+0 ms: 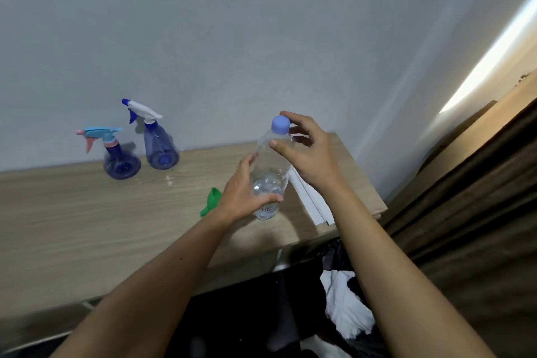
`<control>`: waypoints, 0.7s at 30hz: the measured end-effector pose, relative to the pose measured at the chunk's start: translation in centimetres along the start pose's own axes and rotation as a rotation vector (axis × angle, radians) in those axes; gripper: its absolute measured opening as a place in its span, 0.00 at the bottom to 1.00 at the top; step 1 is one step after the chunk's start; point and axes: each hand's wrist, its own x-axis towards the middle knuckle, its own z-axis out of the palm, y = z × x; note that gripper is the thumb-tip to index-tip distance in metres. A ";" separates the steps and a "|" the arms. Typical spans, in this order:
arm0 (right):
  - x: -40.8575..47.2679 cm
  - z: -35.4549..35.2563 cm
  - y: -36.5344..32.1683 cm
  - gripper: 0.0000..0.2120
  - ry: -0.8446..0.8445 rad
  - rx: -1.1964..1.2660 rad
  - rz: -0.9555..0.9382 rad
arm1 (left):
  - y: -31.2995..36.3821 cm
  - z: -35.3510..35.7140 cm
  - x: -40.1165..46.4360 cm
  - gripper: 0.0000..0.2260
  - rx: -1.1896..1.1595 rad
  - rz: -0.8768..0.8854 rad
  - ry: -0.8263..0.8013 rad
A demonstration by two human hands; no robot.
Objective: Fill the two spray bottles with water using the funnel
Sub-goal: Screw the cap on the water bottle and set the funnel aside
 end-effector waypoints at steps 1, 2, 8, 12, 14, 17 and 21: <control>-0.3 0.1 0.2 0.27 0.006 0.007 -0.005 | -0.6 -0.4 -0.6 0.57 0.035 -0.011 0.009; -0.6 0.3 0.5 0.30 0.013 0.008 -0.003 | -1.3 -1.0 -1.2 0.58 0.068 -0.015 0.021; -2.4 2.4 4.1 0.44 0.038 0.023 0.099 | -7.0 -4.3 -4.3 0.55 0.187 -0.114 0.097; -3.8 3.5 6.5 0.48 0.016 0.080 0.153 | -9.9 -5.1 -5.9 0.54 0.172 -0.211 0.110; -4.3 3.9 7.4 0.50 0.013 0.089 0.139 | -11.1 -5.1 -6.0 0.54 0.157 -0.242 0.090; -4.6 4.4 8.6 0.49 0.025 0.089 0.142 | -12.3 -4.9 -5.6 0.53 0.143 -0.246 0.066; -4.7 4.8 9.3 0.41 0.051 0.083 0.165 | -12.5 -4.5 -5.0 0.46 0.122 -0.220 0.062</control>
